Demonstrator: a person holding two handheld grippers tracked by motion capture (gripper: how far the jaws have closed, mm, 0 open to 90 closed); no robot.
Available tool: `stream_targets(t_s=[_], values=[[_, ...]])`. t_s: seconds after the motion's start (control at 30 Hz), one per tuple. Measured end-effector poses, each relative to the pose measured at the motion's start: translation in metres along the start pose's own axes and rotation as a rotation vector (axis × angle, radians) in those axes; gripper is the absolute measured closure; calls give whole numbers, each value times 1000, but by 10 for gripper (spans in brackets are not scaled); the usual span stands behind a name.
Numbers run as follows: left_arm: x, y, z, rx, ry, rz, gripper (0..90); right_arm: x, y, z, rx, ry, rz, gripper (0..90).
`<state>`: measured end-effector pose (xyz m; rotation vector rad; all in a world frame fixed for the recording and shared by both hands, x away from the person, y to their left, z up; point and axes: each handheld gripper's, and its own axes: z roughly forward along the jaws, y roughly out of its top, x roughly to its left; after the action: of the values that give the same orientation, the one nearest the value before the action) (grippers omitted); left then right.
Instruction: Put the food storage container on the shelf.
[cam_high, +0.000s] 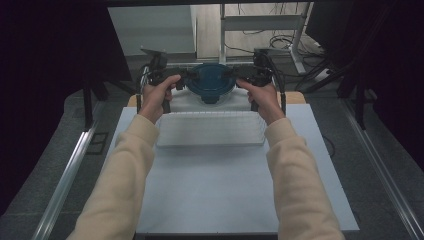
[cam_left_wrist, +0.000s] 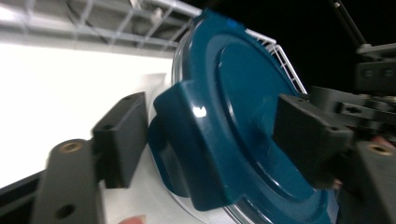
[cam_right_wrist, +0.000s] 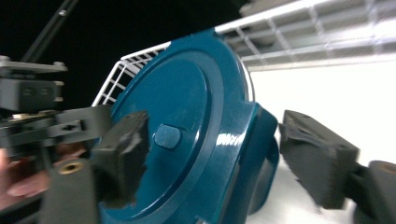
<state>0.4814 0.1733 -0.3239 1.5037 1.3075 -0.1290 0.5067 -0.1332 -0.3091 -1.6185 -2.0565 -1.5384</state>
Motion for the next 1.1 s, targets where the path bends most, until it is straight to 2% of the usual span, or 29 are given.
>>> stream_targets(t_s=[0.03,0.1,0.13,0.17,0.2,0.27,0.33,0.37,0.4,0.43,0.47,0.57,0.6,0.67,0.7,0.73,0.77,0.8,0.83,0.87,0.9,0.93,1.0,1.03,1.07,1.1], values=[[-1,-1,-3,-7,-1,11,223,2,-1,-4,-14,-8,-25,211],[-6,-3,-10,-10,30,66,207,6,-3,-12,-27,-15,-69,191],[-6,-3,-10,-10,30,66,206,6,-3,-12,-27,-15,-69,191],[-12,-8,-18,-13,74,125,204,9,-8,-21,-36,-25,-119,184],[-12,-8,-18,-13,74,125,205,10,-11,-27,-43,-17,-145,187],[-19,-22,-31,-21,56,165,204,11,-21,-37,-46,0,-199,187],[-24,-34,-40,-28,96,220,205,13,-32,-46,-39,-1,-253,186],[-26,-40,-44,-28,100,242,207,15,-38,-50,-36,-4,-276,186],[-26,-40,-44,-28,100,242,208,15,-38,-50,-36,-4,-276,186],[-27,-54,-53,-23,96,280,210,17,-52,-58,-28,-16,-323,186],[-27,-54,-53,-23,96,280,214,17,-52,-58,-28,-16,-323,186],[-27,-80,-65,-30,91,323,217,18,-71,-68,-29,-22,-367,189],[-26,-94,-71,-35,79,329,218,17,-86,-75,-26,-22,-390,189],[-23,-110,-78,-36,72,341,218,15,-101,-81,-25,-39,-423,189],[-23,-110,-78,-36,72,341,219,15,-101,-81,-25,-39,-423,189],[-19,-128,-82,-29,53,340,219,12,-118,-87,-23,-60,-443,190],[-19,-128,-82,-29,53,340,219,10,-126,-89,-26,-67,-453,191],[-16,-137,-84,-22,42,335,219,10,-126,-89,-26,-67,-453,191],[-14,-145,-86,-17,42,330,219,5,-143,-93,-22,-79,-461,192],[-9,-162,-88,-13,42,323,221,3,-152,-95,-18,-86,-468,192],[-7,-170,-89,-6,43,323,222,0,-160,-96,-15,-92,-477,192],[-7,-170,-89,-6,43,323,226,0,-160,-96,-15,-92,-477,192],[-3,-185,-89,9,62,338,237,-7,-176,-99,-5,-98,-484,193],[2,-200,-87,29,75,347,253,-13,-189,-101,0,-92,-483,196],[2,-200,-87,29,75,347,255,-13,-189,-101,0,-92,-483,196],[8,-213,-83,49,95,353,255,-19,-201,-102,-4,-93,-475,201]])
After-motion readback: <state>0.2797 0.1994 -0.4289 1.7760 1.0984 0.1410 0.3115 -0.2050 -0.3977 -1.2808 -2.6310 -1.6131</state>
